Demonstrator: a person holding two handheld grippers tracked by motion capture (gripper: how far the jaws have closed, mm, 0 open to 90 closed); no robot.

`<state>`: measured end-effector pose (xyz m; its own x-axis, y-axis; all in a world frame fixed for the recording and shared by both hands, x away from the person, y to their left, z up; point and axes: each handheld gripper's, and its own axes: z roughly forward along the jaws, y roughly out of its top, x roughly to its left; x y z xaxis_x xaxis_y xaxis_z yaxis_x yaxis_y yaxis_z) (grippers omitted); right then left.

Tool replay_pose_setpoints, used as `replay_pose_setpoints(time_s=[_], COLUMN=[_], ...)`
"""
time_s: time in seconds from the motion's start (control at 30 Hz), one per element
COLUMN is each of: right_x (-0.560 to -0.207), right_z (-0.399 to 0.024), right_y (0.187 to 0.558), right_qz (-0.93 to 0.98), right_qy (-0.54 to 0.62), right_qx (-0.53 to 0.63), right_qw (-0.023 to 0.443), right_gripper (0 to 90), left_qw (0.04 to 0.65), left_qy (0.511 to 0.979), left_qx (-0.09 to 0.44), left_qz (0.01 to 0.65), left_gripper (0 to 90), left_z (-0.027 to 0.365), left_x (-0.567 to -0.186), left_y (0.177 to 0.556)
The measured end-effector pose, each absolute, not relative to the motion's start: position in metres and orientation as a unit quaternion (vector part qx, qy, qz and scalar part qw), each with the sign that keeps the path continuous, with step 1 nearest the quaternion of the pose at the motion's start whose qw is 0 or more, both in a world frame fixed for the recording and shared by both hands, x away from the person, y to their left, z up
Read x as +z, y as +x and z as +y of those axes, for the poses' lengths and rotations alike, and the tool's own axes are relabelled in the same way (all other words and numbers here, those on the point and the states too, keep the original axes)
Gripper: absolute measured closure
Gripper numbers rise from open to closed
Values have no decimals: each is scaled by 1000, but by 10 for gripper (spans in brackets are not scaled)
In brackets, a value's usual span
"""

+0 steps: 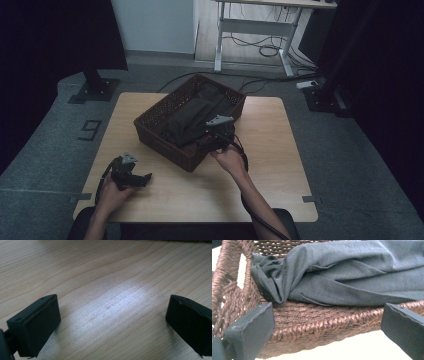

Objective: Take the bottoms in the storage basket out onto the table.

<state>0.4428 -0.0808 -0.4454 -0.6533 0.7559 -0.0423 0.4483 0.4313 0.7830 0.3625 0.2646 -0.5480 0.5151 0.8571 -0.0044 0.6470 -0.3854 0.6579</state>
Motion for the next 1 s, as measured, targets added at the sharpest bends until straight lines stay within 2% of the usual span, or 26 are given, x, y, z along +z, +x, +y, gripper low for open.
replay_pose_setpoints(time_s=[0.3, 1.0], right_x=[-445, -446], right_z=[-95, -130], right_y=[441, 440], right_qz=[820, 813], right_qy=[375, 395], right_qx=[383, 375], right_qw=[201, 208], right_gripper=[0, 63], left_qw=[307, 307], left_qy=[815, 814], left_qx=[171, 171], left_qz=[462, 462], left_gripper=[0, 0], left_z=[265, 265], left_x=[-548, -548], left_y=[363, 363])
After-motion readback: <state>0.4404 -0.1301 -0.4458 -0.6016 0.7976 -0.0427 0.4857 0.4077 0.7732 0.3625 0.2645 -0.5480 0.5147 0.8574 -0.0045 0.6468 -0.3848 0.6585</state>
